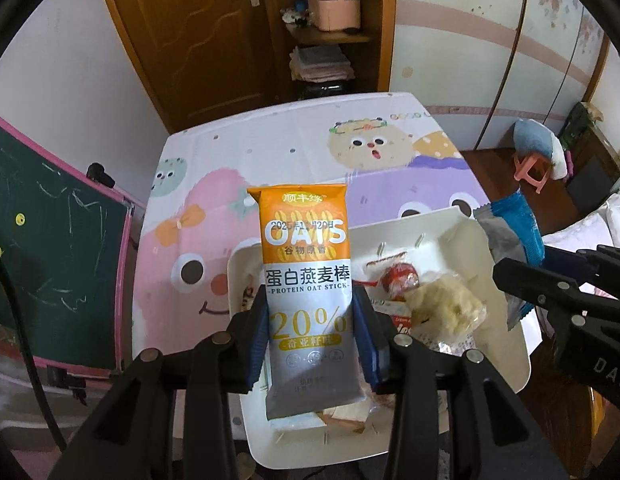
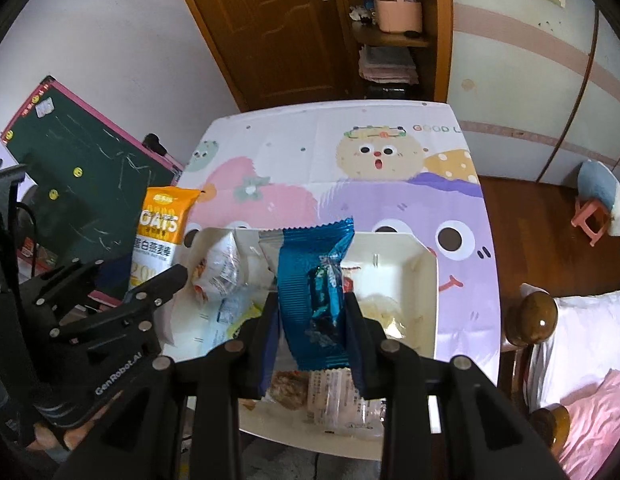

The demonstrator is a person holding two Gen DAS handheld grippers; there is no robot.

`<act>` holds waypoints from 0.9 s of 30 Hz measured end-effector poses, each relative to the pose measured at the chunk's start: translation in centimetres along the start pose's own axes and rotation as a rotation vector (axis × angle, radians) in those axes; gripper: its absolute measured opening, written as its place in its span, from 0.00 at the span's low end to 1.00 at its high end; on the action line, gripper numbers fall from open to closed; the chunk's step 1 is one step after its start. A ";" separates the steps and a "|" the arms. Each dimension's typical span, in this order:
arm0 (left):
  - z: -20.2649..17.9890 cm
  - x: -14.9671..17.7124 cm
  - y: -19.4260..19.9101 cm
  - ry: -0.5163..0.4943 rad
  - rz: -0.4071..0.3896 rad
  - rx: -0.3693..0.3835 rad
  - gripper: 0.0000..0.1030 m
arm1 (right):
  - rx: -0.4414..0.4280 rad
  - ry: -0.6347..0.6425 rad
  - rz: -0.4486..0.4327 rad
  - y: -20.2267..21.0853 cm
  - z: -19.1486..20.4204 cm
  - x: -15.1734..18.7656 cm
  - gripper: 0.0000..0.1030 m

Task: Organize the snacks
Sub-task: 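Lower both held snacks into the white tray and open both grippers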

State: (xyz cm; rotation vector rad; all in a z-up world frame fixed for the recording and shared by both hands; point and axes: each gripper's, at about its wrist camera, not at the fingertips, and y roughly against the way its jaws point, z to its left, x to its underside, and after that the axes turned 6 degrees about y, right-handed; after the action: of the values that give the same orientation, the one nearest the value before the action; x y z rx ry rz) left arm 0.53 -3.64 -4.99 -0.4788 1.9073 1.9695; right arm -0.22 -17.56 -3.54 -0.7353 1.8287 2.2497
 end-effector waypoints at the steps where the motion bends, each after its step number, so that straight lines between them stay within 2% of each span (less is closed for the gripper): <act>1: 0.0 0.1 -0.1 0.001 0.004 -0.001 0.37 | 0.000 -0.002 0.006 -0.2 0.0 0.1 0.30; 2: 0.1 0.2 -0.1 0.005 0.007 -0.002 0.38 | 0.001 -0.005 0.010 -0.3 0.1 0.2 0.30; 4: 0.3 0.3 -0.2 0.006 0.011 -0.001 0.49 | 0.017 -0.009 0.016 -0.6 0.2 0.4 0.30; 5: 0.3 0.3 -0.1 0.006 0.011 -0.002 0.66 | 0.024 -0.010 0.020 -0.8 0.2 0.4 0.30; 6: 0.3 0.4 0.0 0.009 0.003 -0.008 0.79 | 0.027 -0.009 0.024 -0.9 0.2 0.5 0.30; 8: 0.3 0.5 0.2 0.006 -0.012 -0.008 0.83 | 0.040 -0.014 0.033 -1.2 0.3 0.6 0.34; 9: 0.3 0.6 0.2 0.004 -0.013 -0.006 0.87 | 0.042 -0.021 0.032 -1.3 0.2 0.7 0.39; 10: 0.3 0.6 0.2 0.005 -0.010 -0.004 0.88 | 0.045 -0.029 0.032 -1.3 0.1 0.7 0.44; 12: 0.4 0.7 0.2 0.013 0.000 0.001 0.89 | 0.044 -0.048 0.024 -1.2 -0.1 0.9 0.47; 27: 1.0 0.3 1.0 0.046 0.005 0.017 0.92 | 0.037 -0.097 -0.008 0.3 -0.6 1.1 0.47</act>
State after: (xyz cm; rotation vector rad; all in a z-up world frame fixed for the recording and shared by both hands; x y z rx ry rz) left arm -0.24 -2.69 -4.19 -0.5197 1.9528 1.9599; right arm -1.11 -18.45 -3.88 -0.6150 1.8135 2.1997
